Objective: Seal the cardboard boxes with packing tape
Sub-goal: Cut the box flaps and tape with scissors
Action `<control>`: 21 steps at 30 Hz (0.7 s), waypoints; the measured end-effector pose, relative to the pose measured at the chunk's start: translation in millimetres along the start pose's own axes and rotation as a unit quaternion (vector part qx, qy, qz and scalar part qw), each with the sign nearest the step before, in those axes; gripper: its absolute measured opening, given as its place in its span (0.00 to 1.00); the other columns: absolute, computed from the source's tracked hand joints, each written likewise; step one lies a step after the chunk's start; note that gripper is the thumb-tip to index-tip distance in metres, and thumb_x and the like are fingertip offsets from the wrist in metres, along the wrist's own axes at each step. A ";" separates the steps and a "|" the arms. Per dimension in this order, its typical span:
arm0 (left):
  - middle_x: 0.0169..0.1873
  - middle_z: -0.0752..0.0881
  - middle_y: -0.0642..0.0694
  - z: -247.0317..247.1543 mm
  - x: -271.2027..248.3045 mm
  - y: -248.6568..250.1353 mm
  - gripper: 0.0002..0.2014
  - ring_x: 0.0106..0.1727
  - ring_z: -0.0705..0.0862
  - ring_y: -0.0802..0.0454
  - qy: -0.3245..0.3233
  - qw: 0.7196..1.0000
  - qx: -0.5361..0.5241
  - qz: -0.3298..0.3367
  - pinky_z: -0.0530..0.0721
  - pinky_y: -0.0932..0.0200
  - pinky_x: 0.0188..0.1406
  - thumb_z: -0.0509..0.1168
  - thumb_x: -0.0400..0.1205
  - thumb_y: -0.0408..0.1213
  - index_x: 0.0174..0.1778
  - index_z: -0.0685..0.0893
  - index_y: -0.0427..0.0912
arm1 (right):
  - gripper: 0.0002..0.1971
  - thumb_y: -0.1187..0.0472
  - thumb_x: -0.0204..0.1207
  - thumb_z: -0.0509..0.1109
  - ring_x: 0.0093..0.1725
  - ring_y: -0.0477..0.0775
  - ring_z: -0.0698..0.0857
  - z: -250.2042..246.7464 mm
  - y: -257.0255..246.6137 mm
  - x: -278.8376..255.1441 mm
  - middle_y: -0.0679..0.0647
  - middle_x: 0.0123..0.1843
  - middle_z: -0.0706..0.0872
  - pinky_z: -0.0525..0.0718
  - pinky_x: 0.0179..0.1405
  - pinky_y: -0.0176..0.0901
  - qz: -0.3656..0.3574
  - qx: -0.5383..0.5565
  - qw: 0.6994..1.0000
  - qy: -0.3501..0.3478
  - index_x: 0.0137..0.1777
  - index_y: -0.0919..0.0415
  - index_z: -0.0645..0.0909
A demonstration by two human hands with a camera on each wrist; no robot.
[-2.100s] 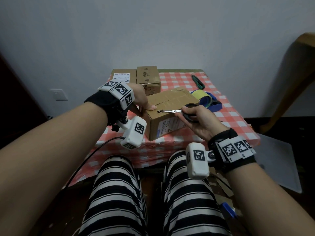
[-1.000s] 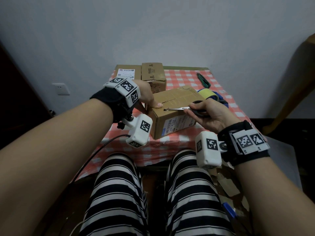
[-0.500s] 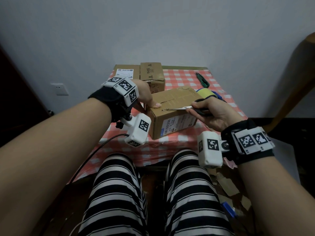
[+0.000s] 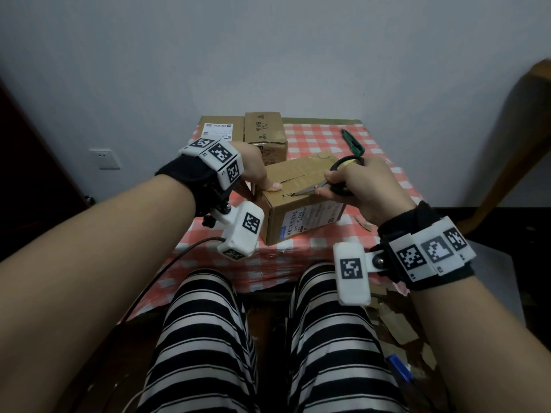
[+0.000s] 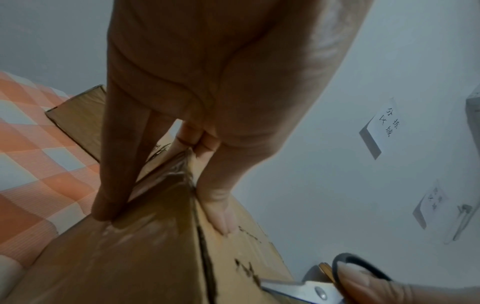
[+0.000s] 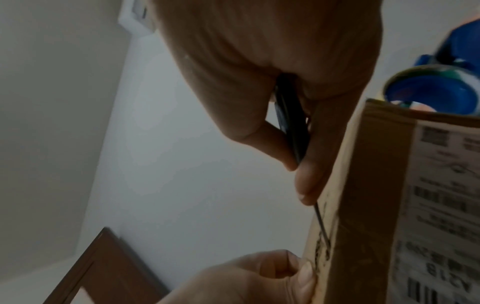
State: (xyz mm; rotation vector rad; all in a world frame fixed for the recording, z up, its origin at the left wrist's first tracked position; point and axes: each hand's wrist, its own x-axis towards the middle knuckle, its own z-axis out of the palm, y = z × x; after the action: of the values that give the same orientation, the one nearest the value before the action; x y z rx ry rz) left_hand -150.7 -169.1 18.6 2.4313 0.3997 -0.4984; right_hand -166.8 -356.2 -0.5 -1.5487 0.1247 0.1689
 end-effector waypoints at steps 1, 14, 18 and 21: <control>0.54 0.87 0.34 0.4 -4.3 1.4 0.26 0.52 0.90 0.40 -0.011 1.000 0.000 -0.004 0.86 0.47 0.60 0.76 0.74 0.41 0.63 0.79 0.30 | 0.05 0.78 0.77 0.68 0.36 0.63 0.91 -0.3 1.9 -0.4 0.65 0.44 0.84 0.91 0.35 0.43 0.008 0.018 1.000 -0.003 0.41 0.72 0.78; 0.34 0.82 0.45 -2.7 2.8 0.9 0.14 0.29 0.78 0.53 0.021 0.998 0.056 0.031 0.79 0.63 0.31 0.72 0.79 0.39 0.58 0.80 0.39 | 0.07 0.79 0.79 0.63 0.36 0.57 0.89 -3.4 20.6 3.1 0.66 0.41 0.83 0.91 0.37 0.40 0.113 0.193 0.975 -0.009 0.42 0.71 0.79; 0.31 0.84 0.44 0.2 1.8 3.4 0.18 0.22 0.79 0.56 0.010 0.999 -0.010 0.034 0.77 0.65 0.22 0.71 0.79 0.29 0.64 0.78 0.39 | 0.07 0.80 0.79 0.63 0.38 0.58 0.88 -2.0 20.3 3.3 0.66 0.43 0.82 0.91 0.39 0.42 0.116 0.200 0.973 -0.006 0.43 0.71 0.78; 0.39 0.86 0.43 0.4 1.2 1.4 0.23 0.25 0.81 0.56 0.007 0.998 -0.058 0.036 0.81 0.64 0.28 0.70 0.79 0.28 0.70 0.75 0.40 | 0.07 0.79 0.79 0.63 0.38 0.58 0.88 -0.5 19.8 3.9 0.66 0.42 0.82 0.91 0.39 0.42 0.120 0.203 0.972 -0.006 0.43 0.71 0.78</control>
State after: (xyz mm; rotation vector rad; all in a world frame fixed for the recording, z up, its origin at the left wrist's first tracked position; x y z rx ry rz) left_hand -149.2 -170.2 18.5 2.3285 0.3374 -0.4149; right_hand -166.7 -356.4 -20.7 -1.1204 0.3174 0.3226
